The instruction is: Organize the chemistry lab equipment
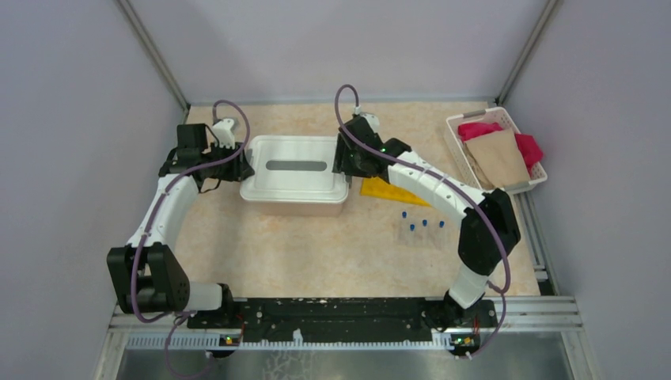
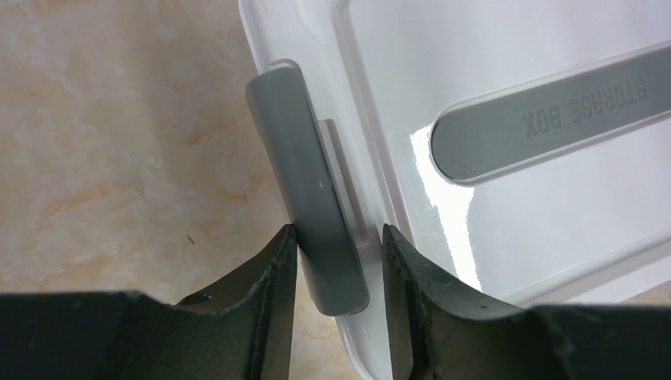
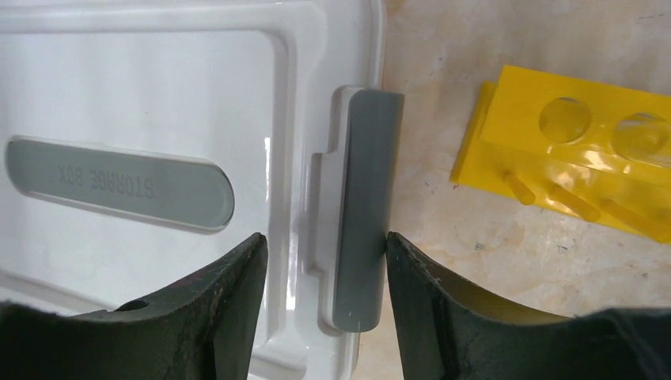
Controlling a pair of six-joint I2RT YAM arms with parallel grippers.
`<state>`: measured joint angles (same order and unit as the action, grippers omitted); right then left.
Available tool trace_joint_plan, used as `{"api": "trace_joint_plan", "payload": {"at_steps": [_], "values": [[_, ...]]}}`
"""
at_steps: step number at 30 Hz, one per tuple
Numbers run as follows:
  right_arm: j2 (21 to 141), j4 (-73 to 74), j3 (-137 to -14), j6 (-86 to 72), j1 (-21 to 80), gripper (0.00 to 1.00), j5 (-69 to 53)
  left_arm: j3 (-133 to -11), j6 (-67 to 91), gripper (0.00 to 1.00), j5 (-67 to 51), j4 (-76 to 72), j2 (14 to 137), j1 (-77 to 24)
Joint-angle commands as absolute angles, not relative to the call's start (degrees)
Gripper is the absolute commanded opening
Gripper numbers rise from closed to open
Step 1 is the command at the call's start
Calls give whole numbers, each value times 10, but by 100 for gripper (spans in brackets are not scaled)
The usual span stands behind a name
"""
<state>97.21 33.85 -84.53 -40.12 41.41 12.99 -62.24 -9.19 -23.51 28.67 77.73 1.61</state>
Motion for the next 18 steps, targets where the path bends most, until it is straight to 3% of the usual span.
{"api": "trace_joint_plan", "payload": {"at_steps": [1,7,13,18], "values": [[940,276,-821,-428,388,56,71,-643,-111,36,-259,274,768,13],[924,218,-770,-446,381,55,34,-644,-110,35,-263,273,768,14],[926,202,-757,-450,381,47,24,-646,-112,35,-265,275,769,16],[915,219,-749,-452,368,66,35,-648,-113,34,-263,275,770,17]]}}
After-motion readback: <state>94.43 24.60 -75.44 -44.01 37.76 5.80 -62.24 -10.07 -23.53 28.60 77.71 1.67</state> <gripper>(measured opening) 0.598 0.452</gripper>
